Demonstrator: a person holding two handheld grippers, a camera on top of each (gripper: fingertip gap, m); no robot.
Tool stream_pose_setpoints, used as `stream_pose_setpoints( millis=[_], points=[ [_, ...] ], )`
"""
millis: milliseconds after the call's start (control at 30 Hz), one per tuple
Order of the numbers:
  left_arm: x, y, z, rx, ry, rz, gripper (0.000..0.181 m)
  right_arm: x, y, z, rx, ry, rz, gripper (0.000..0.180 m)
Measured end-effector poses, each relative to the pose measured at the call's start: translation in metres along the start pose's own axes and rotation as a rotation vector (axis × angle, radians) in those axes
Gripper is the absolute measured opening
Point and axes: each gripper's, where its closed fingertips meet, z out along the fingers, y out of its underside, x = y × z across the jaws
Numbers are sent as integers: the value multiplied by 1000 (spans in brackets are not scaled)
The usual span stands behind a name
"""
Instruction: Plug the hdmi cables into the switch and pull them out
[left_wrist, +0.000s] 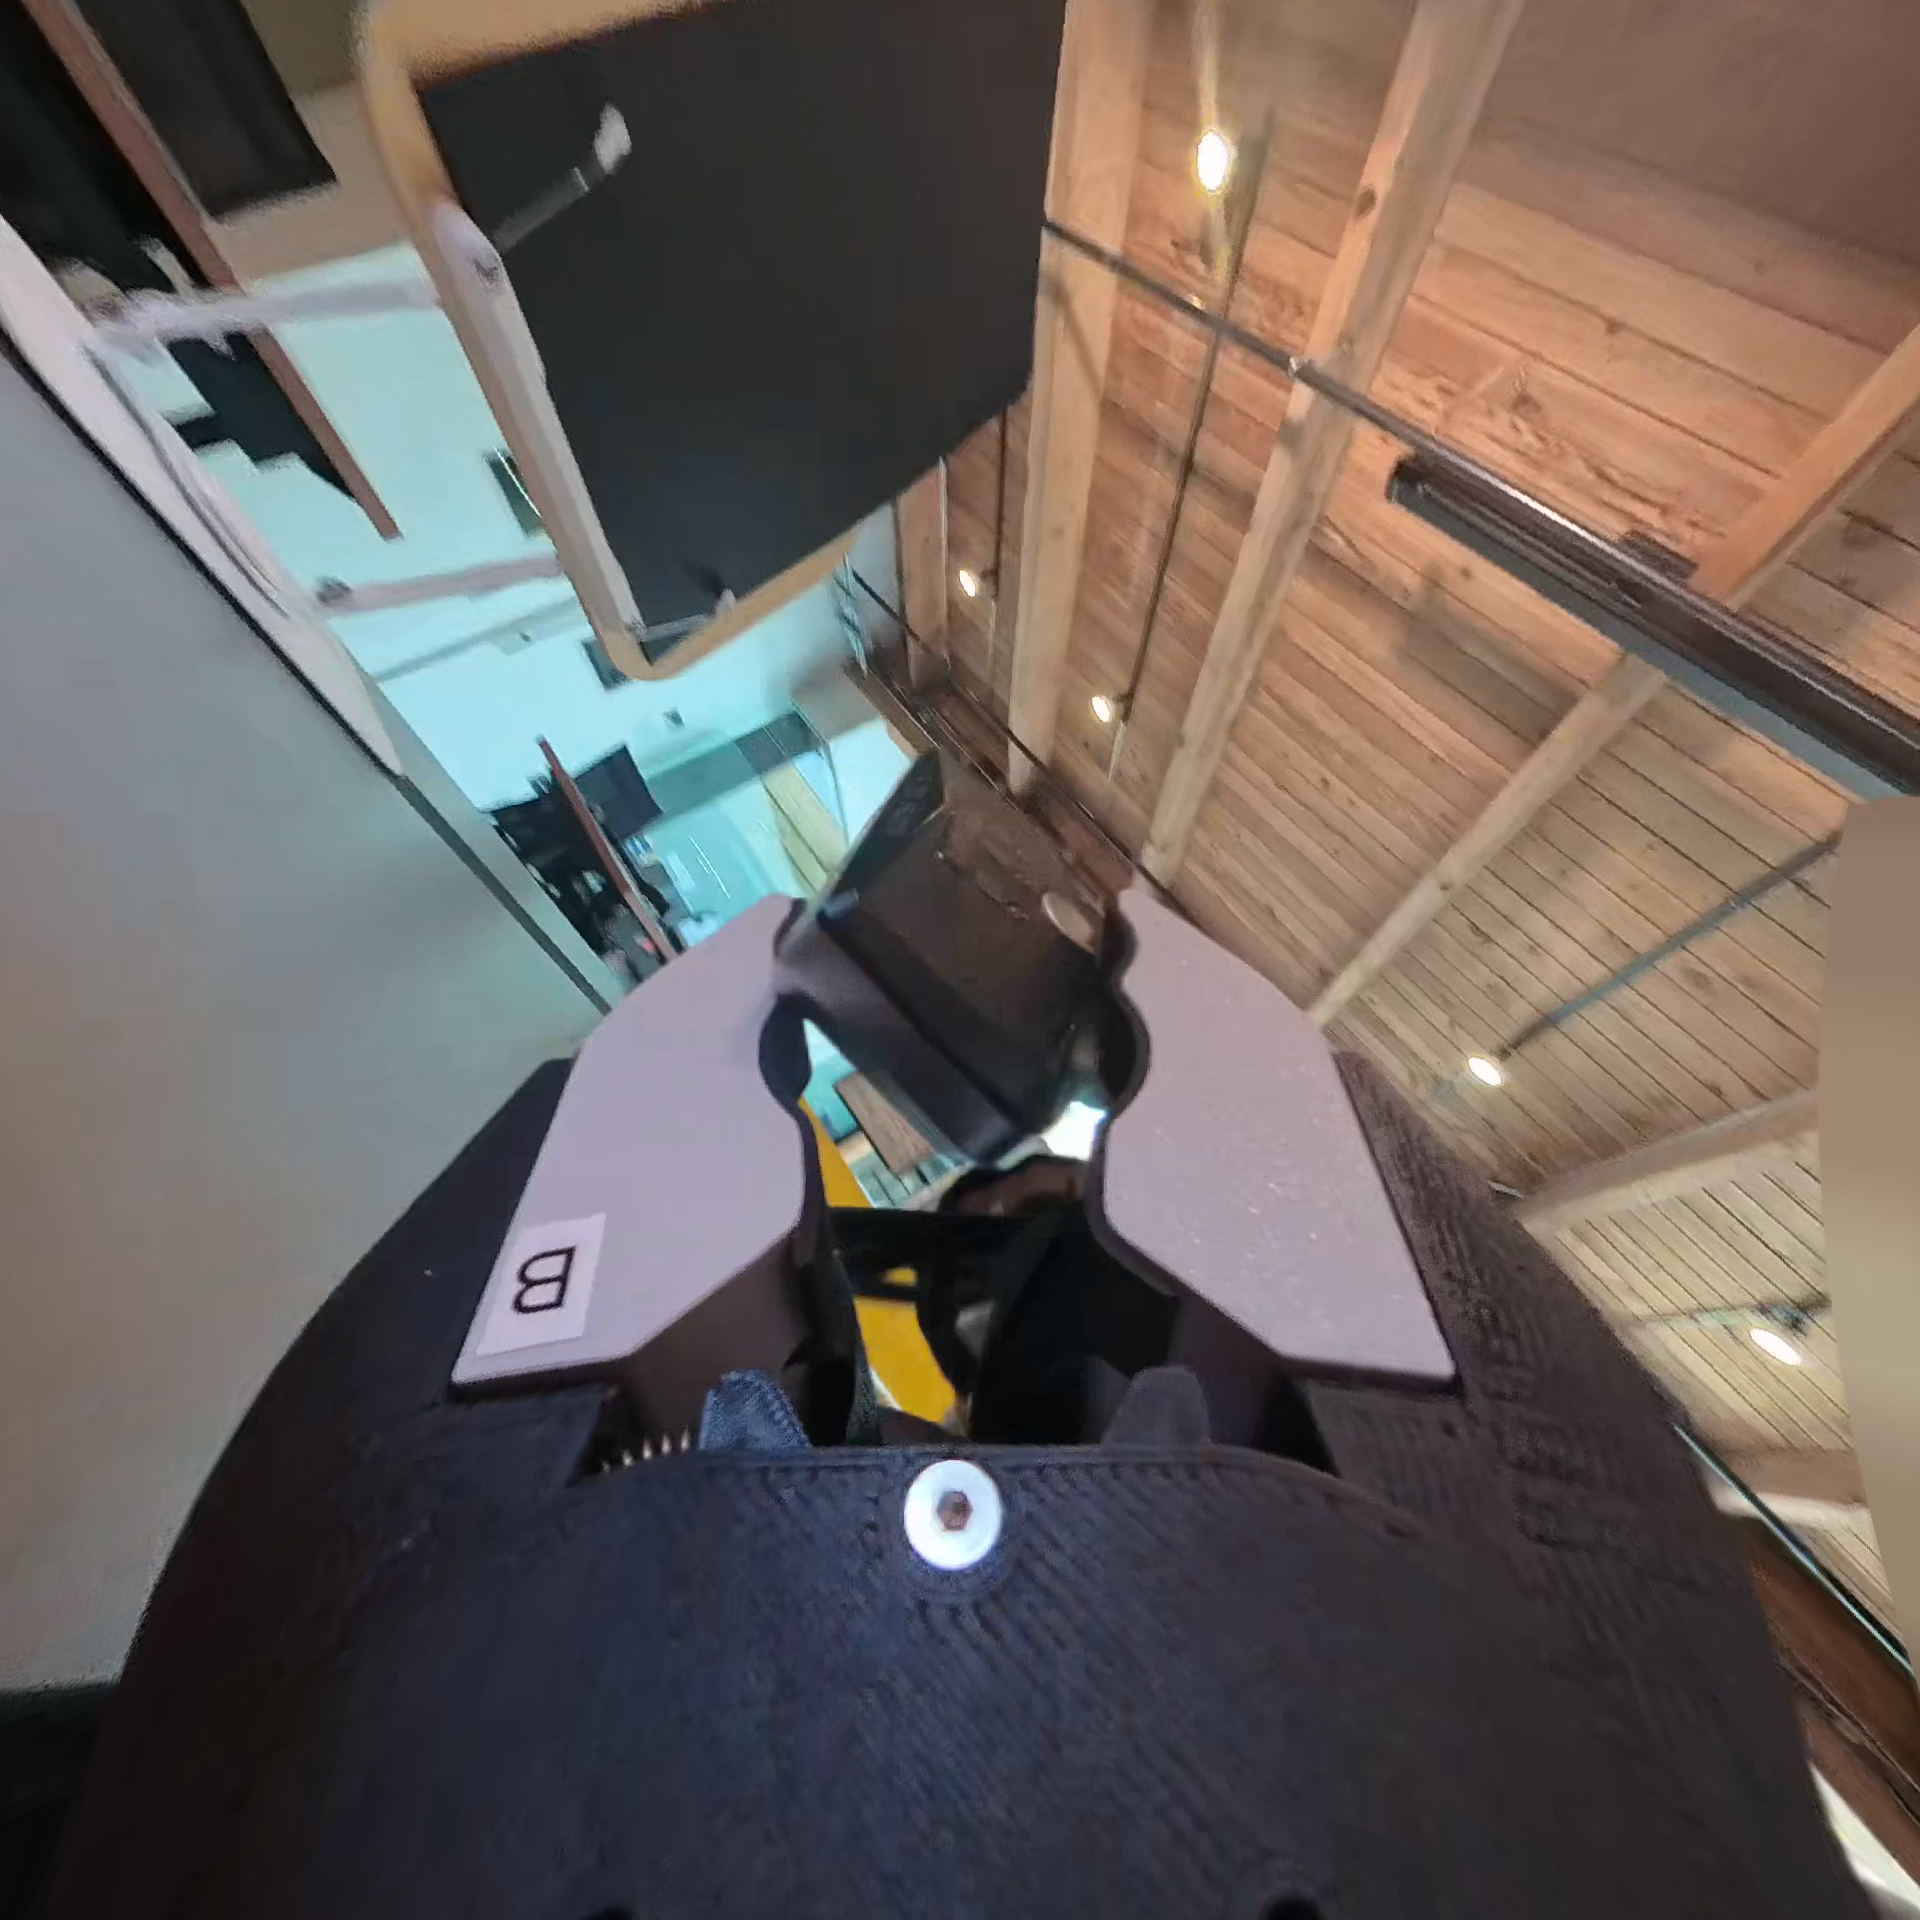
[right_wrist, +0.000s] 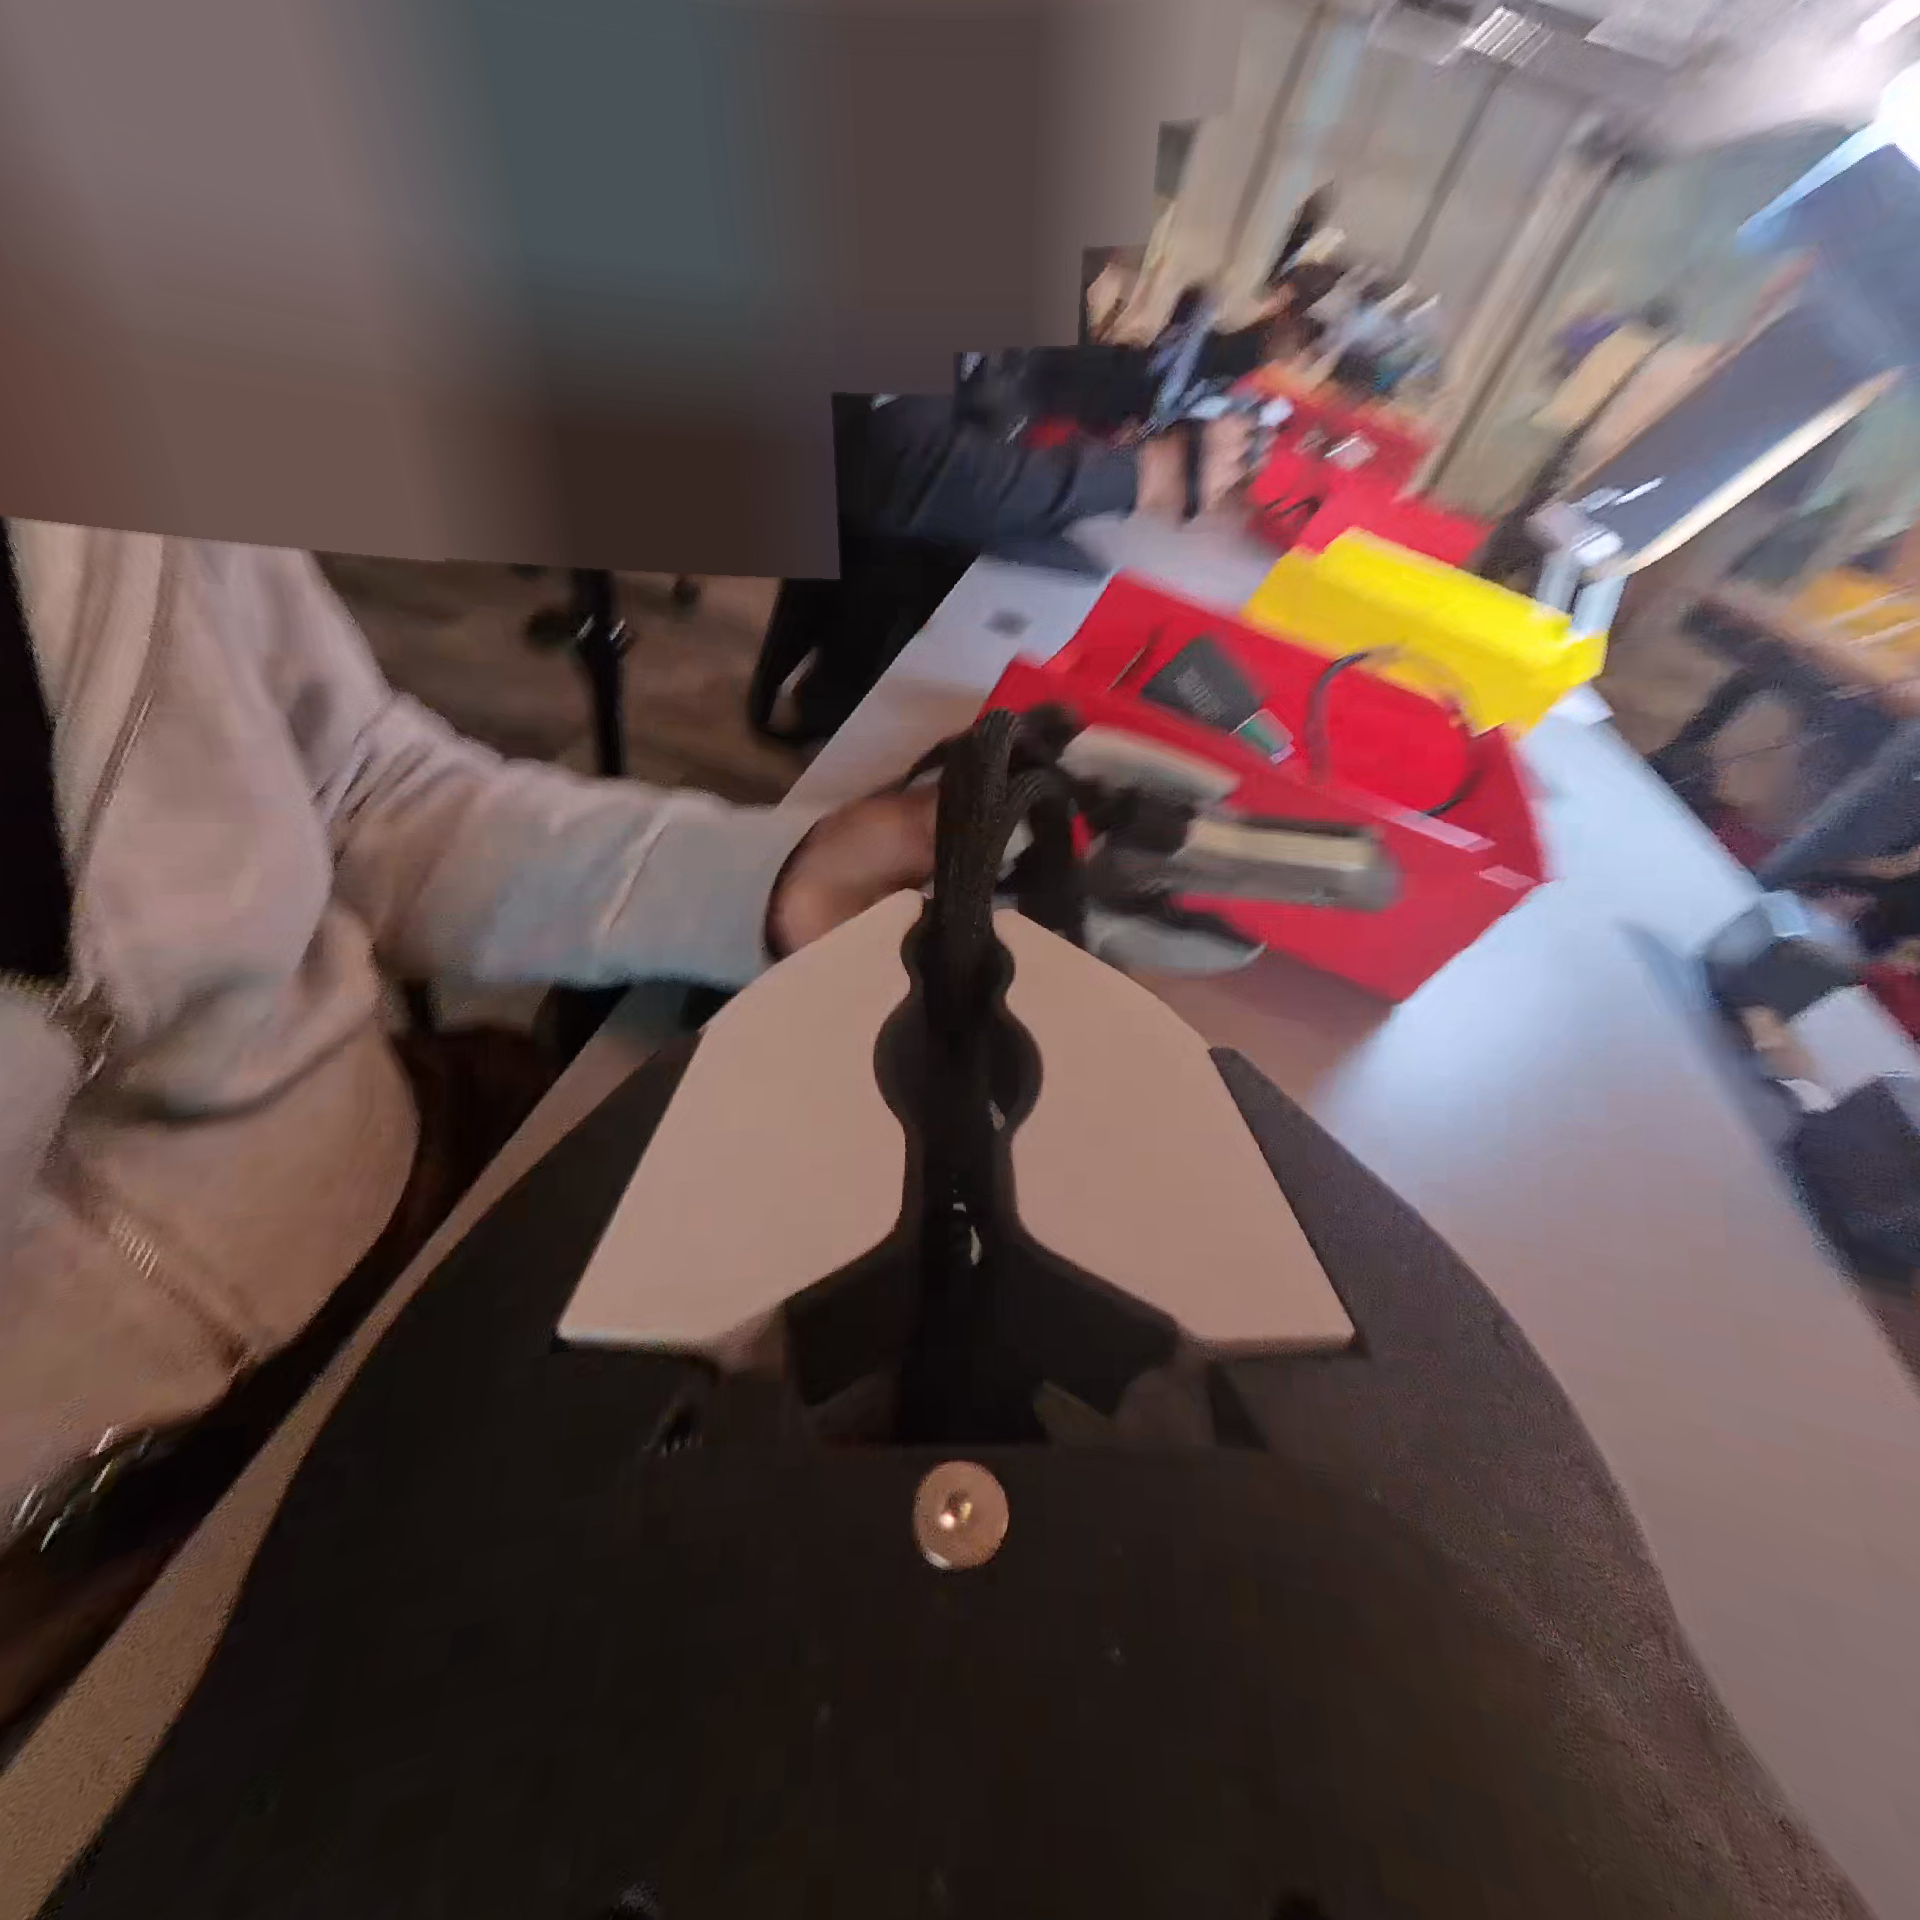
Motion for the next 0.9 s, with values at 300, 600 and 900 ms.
stream_pose_setpoints(
  millis=[300, 600, 900],
  points=[
    [24, 48, 10, -272, 154, 16, 65, 64, -85, -103, 118, 507, -141, 7],
    [26, 53, 11, -287, 148, 55, 59, 99, -65, -288, -444, 963, -144, 7],
    [24, 57, 12, -304, 130, 78, 56, 107, 25, -410, -763, 1122, 75, 7]
  ],
)
